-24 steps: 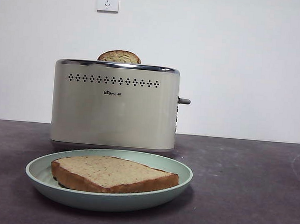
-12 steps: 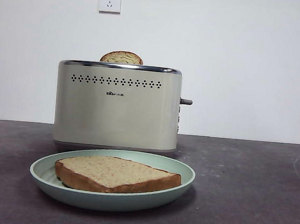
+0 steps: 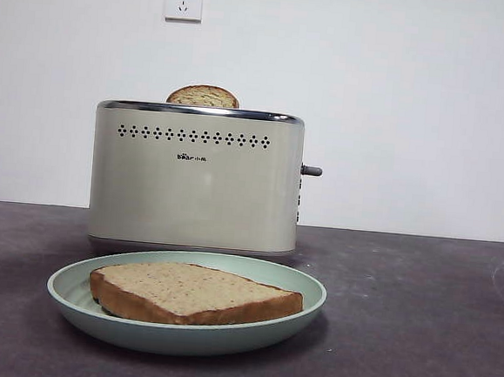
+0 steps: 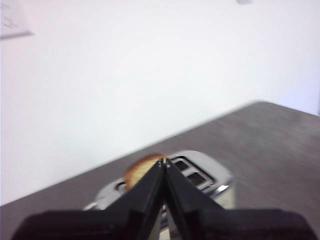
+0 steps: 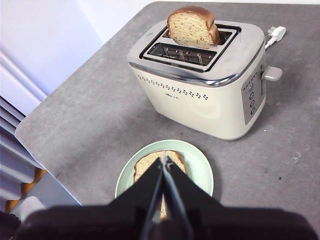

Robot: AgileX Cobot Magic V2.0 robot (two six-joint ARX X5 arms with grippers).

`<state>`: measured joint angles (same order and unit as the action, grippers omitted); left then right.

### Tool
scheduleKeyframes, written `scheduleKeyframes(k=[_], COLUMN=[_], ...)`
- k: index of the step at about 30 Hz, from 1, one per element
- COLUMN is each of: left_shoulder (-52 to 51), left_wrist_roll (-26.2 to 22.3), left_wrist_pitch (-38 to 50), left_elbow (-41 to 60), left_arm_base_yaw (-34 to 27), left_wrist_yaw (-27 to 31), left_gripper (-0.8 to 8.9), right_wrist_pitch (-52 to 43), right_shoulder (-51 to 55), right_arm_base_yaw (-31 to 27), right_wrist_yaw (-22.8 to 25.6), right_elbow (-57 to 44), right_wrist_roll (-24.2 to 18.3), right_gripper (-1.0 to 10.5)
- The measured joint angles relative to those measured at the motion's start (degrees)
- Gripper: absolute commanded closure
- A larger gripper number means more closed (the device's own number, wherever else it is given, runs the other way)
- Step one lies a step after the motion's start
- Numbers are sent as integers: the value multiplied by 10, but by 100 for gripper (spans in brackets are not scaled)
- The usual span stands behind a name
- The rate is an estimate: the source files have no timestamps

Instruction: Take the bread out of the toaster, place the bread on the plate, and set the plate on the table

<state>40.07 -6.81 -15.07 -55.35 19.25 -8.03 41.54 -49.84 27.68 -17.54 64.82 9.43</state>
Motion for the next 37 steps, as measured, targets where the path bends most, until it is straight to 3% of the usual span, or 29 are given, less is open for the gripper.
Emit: scheduleKeyframes(k=[4,13,21,28,32,37], left_shoulder=[-65,-213,-324,-385,-398,-398], left_wrist_roll=[4,16,46,76,82,84], left_wrist_pitch=[58,73,193,115,44,44], left_elbow=[128,355,524,545,544,544], left_arm_base_yaw=[-50,-129,-162,-166,-169,-169], left_wrist_yaw=[0,3,25,108,116,113], left_gripper=[817,817,817,817,817,817], right_wrist_pitch=[0,0,0,0,0,0], right_shoulder=[0,0,0,0,0,1], right_arm_base_yaw=[0,0,0,0,0,0], right_wrist_yaw=[0,0,0,0,0,0], right_elbow=[0,0,0,0,0,0], right_wrist_roll=[0,0,0,0,0,0], right_gripper=[946,946,946,946,946,946])
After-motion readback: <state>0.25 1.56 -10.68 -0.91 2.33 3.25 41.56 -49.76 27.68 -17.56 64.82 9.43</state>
